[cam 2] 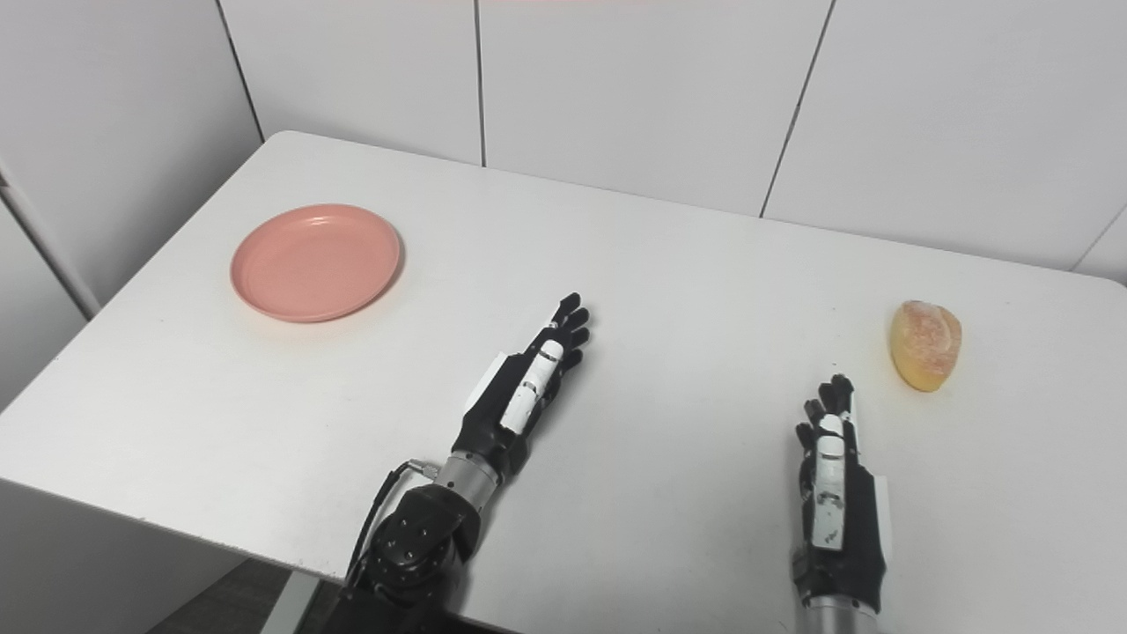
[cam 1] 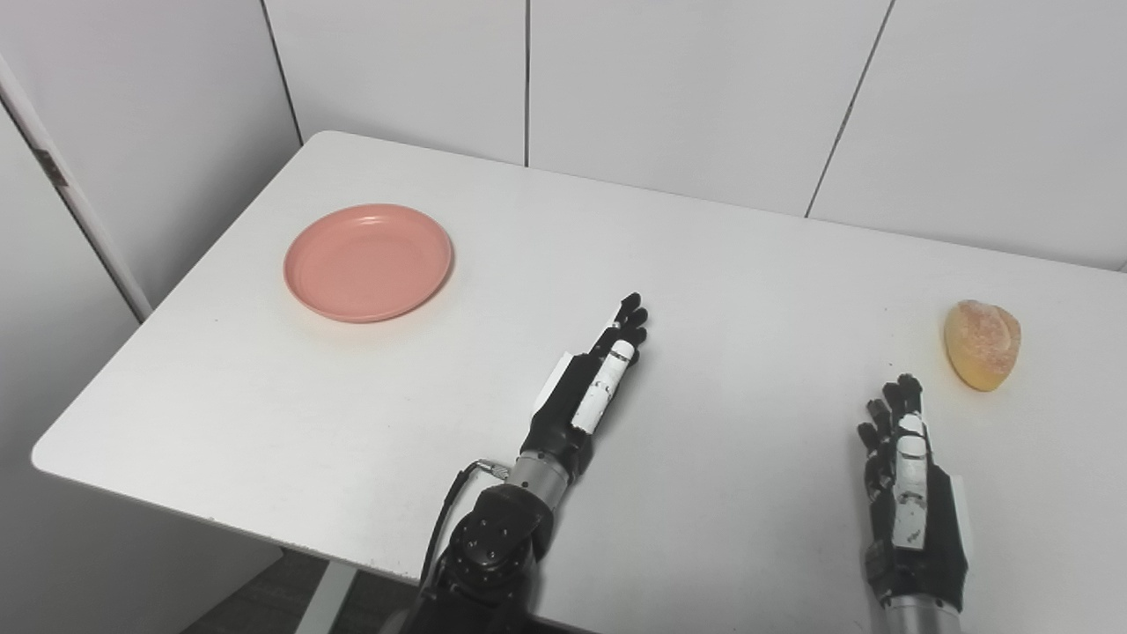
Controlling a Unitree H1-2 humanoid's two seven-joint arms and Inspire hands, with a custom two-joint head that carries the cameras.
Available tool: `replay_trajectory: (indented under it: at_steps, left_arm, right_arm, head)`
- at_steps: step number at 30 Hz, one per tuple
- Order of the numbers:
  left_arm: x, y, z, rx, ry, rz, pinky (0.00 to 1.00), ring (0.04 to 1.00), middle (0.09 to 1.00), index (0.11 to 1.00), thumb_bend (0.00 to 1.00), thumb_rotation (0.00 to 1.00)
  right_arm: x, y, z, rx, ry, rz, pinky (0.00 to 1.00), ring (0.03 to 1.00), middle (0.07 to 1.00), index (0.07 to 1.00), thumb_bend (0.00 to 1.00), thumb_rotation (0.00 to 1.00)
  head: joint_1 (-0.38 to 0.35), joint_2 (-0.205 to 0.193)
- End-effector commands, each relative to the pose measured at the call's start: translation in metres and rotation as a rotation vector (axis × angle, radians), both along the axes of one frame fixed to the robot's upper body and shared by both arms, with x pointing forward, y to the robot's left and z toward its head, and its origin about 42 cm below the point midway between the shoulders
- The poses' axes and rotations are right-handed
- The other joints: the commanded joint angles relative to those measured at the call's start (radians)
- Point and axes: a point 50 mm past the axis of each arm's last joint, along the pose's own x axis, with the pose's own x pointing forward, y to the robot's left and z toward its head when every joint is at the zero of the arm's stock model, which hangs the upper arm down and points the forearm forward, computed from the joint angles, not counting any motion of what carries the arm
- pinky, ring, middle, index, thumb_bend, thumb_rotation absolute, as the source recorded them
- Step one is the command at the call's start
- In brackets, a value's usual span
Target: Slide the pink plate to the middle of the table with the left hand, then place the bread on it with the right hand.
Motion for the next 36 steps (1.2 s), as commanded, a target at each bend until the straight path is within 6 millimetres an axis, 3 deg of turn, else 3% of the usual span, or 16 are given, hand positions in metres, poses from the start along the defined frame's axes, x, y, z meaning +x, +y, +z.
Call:
replay_trajectory:
  at_steps: [1,11,27,36]
  left_arm:
    - [-0.001,0.000,-0.012,-0.002,0.047,-0.006,1.00,0.991,1.000,1.000,0.34,1.00]
    - [0.005,0.009,0.008,0.003,-0.006,-0.003,1.00,0.985,1.000,0.998,0.35,1.00]
    - [0.024,0.038,0.097,-0.037,-0.187,0.013,0.93,0.934,0.953,0.946,0.43,1.00]
    - [0.041,0.057,0.148,-0.055,-0.311,0.044,0.94,0.916,0.928,0.915,0.45,1.00]
  right_arm:
    - [-0.003,-0.005,-0.010,-0.006,0.004,-0.012,1.00,0.990,0.999,0.997,0.21,1.00]
    - [0.000,0.001,-0.010,0.002,0.005,-0.014,1.00,0.987,0.996,0.991,0.21,1.00]
    - [0.001,0.003,-0.011,0.002,0.014,-0.018,1.00,0.987,0.996,0.989,0.20,1.00]
    - [0.001,0.006,-0.012,-0.003,0.014,-0.019,1.00,0.982,0.990,0.984,0.21,1.00]
  head:
    - [0.001,-0.001]
    - [0.013,-0.007]
    - [0.023,-0.006]
    - [0.018,-0.008]
